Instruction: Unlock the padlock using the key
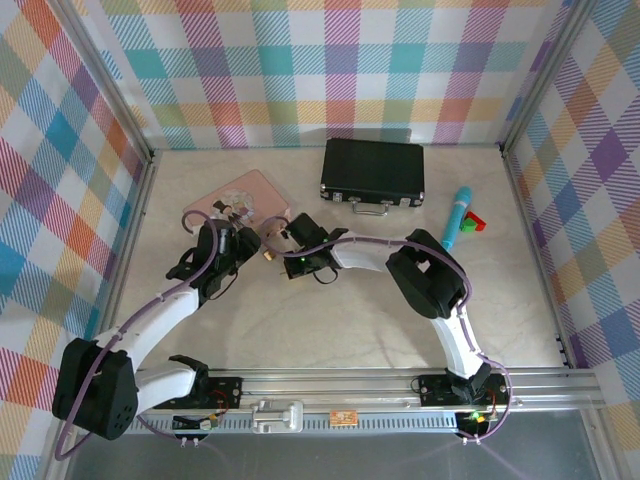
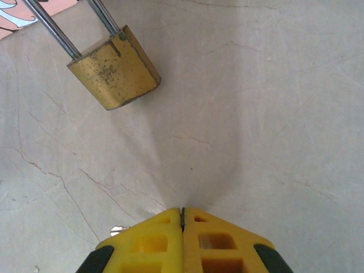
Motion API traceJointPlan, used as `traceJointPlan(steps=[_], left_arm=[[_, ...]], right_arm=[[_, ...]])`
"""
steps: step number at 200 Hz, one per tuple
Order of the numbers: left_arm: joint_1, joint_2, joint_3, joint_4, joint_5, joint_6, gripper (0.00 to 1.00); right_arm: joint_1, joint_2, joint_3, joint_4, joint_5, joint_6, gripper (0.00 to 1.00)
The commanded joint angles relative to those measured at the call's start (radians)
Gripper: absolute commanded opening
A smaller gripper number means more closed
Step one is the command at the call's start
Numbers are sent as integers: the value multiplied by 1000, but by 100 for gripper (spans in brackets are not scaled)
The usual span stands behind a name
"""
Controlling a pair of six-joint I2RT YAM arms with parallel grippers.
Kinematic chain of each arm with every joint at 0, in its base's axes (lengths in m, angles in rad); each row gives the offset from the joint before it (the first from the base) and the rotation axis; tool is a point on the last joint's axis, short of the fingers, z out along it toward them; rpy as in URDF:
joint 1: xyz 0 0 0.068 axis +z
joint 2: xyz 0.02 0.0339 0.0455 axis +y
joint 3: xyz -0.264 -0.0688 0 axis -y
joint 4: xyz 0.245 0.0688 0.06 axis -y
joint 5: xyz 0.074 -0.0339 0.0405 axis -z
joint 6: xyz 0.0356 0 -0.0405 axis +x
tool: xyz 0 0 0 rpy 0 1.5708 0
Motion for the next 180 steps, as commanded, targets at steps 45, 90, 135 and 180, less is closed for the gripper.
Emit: traceJointPlan(steps=[45,90,135,180], left_arm=[[-18,-15,-16,77,132,-164,59],[-145,39,-21,220,61,-281,59],[-216,223,17,326,120,-590,61],[-258,316,57,412,137,-871,61]], right_arm=[[-90,-256,-166,-16,-130,112,0],[-147,-400,-263,-6,-178,195,0],[-155,-499,-290,11,-165,198,0],[-156,-542,-312,54,-161,171,0]])
